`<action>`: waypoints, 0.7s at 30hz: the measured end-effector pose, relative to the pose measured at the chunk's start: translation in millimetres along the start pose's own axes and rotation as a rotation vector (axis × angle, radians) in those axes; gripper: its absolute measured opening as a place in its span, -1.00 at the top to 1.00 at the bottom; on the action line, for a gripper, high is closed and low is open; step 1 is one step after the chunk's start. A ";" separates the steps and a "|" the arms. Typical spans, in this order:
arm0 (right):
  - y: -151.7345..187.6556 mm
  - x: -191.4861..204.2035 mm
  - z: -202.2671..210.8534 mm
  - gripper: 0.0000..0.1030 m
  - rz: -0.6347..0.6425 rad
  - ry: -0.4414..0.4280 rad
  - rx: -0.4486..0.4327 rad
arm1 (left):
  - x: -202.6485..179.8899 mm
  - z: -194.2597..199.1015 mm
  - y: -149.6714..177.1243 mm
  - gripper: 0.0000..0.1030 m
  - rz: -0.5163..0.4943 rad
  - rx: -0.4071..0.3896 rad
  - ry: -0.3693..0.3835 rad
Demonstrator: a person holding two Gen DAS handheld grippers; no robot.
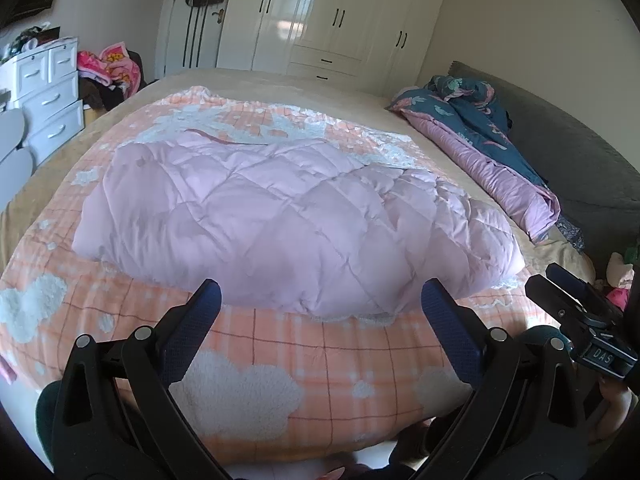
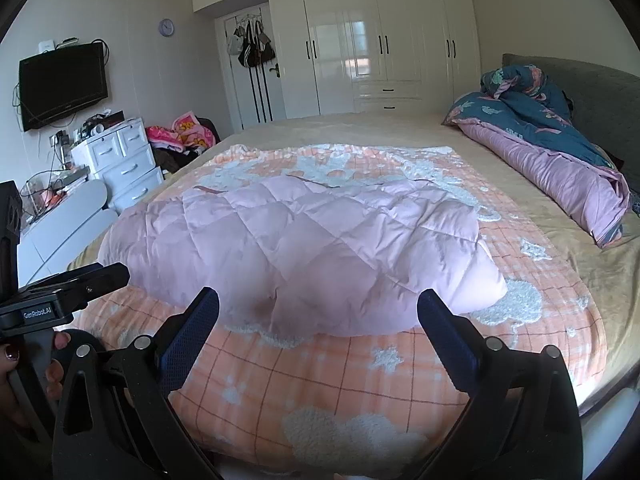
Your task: Fold large clothes
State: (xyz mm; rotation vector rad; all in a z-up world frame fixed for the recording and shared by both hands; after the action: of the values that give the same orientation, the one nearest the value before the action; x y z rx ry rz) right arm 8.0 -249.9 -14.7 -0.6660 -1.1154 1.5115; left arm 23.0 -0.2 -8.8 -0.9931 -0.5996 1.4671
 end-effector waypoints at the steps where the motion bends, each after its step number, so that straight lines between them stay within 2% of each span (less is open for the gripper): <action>1: -0.2 0.0 -0.4 -0.92 -0.001 -0.001 -0.001 | 0.4 0.1 -0.2 -0.82 0.000 0.000 0.002; 21: 0.0 1.3 3.6 -0.92 -0.008 0.000 -0.006 | 1.1 6.6 -4.1 -0.82 0.000 -0.010 -0.017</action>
State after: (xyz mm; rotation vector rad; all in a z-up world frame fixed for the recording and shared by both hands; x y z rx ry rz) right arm 4.6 -249.7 -13.1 -0.6646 -1.1219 1.5026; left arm 19.6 2.7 -2.3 -0.9890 -0.6204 1.4749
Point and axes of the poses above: each gripper's, at about its wrist camera, not at the fingertips, and z roughly against the way its jaws point, x to its left, y to its underside, the point moved 4 cm from there along -z, roughly the way its jaws point, and after that the axes turned 7 degrees about -x, right-handed, at the moved point
